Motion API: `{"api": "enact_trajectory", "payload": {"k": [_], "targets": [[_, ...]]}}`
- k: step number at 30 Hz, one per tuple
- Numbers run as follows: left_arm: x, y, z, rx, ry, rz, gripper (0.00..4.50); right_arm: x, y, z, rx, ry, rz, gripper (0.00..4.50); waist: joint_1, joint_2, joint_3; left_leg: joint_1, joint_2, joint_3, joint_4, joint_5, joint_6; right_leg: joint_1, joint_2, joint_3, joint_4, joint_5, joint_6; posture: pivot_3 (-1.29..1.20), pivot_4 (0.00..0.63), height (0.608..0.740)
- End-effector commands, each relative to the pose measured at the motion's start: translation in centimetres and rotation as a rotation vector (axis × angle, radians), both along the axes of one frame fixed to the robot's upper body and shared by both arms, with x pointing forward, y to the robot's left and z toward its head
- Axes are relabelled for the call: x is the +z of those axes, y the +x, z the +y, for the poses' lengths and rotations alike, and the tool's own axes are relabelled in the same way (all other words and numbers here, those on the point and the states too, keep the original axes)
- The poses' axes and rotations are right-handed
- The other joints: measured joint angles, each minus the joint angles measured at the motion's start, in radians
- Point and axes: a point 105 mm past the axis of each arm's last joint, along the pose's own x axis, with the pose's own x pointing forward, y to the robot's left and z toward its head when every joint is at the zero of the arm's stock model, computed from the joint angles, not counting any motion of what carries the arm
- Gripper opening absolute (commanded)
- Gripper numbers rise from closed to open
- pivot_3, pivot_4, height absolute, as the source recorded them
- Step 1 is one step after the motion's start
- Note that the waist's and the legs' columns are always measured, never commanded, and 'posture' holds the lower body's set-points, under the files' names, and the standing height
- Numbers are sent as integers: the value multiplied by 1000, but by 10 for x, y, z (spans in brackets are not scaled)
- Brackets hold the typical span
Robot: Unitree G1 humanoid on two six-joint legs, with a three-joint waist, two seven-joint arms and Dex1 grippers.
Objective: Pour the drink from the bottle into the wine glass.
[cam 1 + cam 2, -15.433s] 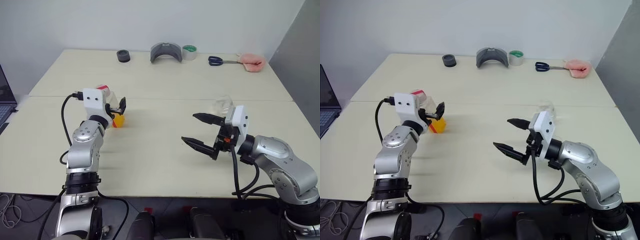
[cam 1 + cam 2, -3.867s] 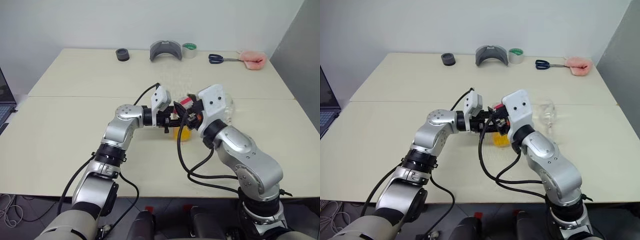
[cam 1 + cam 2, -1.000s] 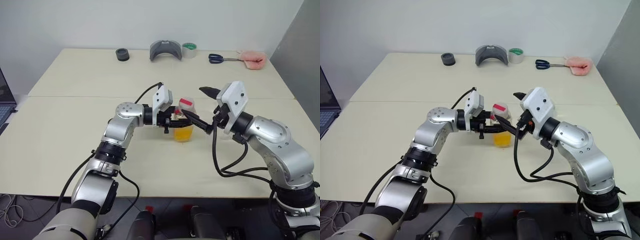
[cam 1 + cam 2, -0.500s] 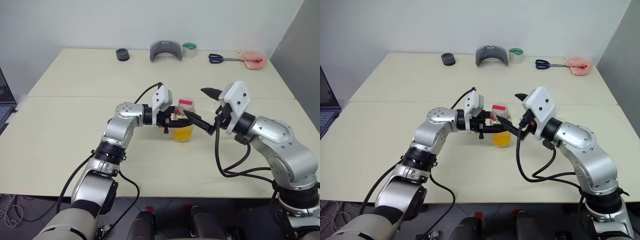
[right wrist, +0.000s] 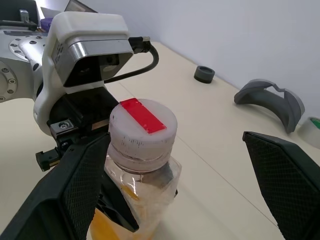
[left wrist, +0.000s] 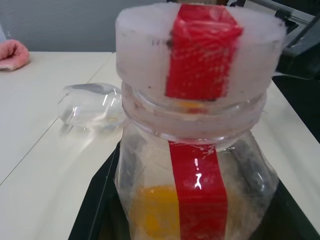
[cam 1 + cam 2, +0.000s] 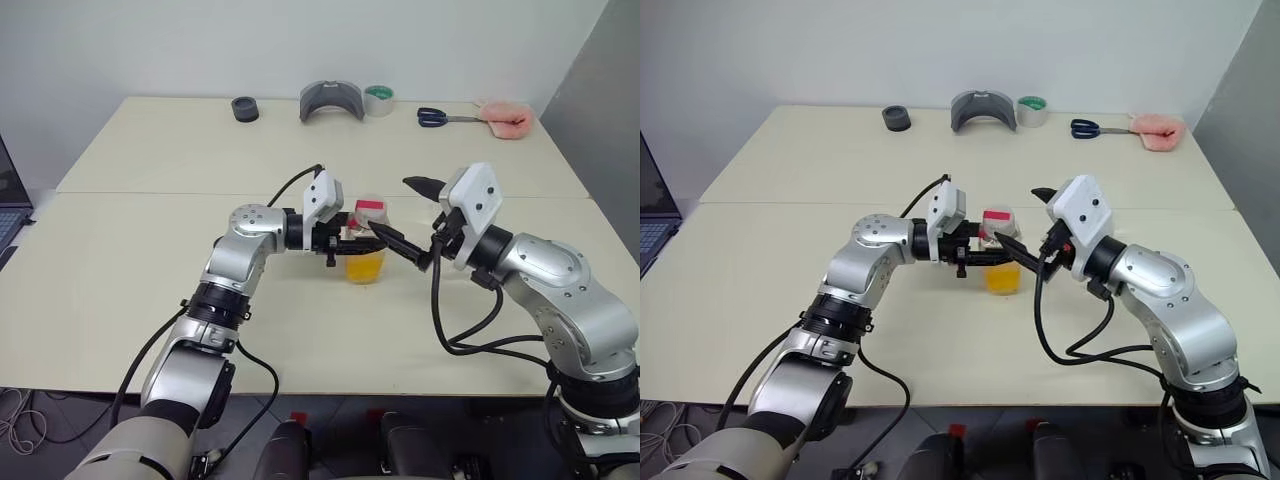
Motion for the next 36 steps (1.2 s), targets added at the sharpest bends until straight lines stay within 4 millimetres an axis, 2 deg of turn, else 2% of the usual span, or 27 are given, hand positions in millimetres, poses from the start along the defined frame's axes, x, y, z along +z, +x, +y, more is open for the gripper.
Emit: {"api": "enact_trajectory", "payload": {"k": [1,22,36], "targets": [[14,-4,-2,-27,-30,-60,1779,14,-1,-10,-42,19,-57,4500,0,0,0,0,0,0,0,0,0,0,0,0,0,0,0,0,150,740],[14,-3,-2,-20,-34,-59,1779,16,-9,0,20,28,-51,4500,0,0,0,0,0,0,0,0,0,0,0,0,0,0,0,0,150,740],[14,-2,-1,-17,-33,-57,1779,17,-16,-3,74,18,-21,4500,0,0,0,0,0,0,0,0,0,0,0,0,0,0,0,0,150,740]]}}
